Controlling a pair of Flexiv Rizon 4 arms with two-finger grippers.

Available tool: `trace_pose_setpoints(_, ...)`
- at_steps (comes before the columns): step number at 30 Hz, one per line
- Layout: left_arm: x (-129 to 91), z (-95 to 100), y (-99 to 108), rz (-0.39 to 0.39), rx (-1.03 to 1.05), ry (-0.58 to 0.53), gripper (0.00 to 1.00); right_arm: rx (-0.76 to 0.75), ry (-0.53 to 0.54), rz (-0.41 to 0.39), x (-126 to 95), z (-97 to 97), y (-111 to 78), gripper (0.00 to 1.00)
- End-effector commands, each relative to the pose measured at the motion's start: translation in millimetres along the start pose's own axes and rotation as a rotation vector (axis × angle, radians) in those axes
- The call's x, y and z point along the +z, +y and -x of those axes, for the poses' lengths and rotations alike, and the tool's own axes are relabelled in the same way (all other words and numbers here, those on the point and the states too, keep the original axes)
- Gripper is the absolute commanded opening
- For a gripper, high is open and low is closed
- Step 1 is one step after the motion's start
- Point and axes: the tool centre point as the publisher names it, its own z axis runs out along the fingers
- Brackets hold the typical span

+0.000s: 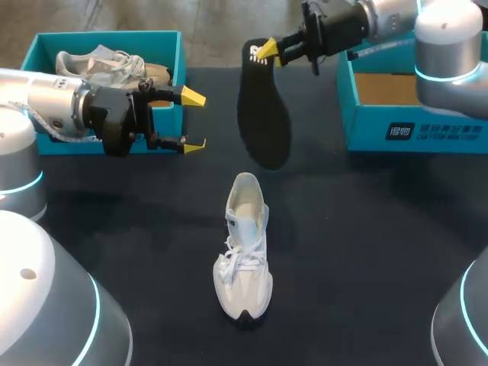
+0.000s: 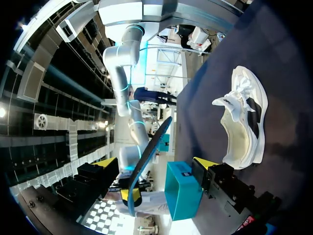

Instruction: Take the shoe out of the shoebox, open the shoe tongue, remove and reinsert the insole, then place the shoe into the shoebox

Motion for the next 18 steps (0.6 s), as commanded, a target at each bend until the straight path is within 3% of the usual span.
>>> trace_pose_setpoints(1, 1, -0.5, -1, 0.003, 0.002, -0.002, 1.0, 0.029, 0.0, 0.012, 10, -1.2, -4.5, 0.0)
trace_pose_setpoints(18, 1, -0.5, -1, 0.003, 0.002, -0.002, 1.0, 0.113, 0.076, 0.043, 24, 5.9, -9.8, 0.0)
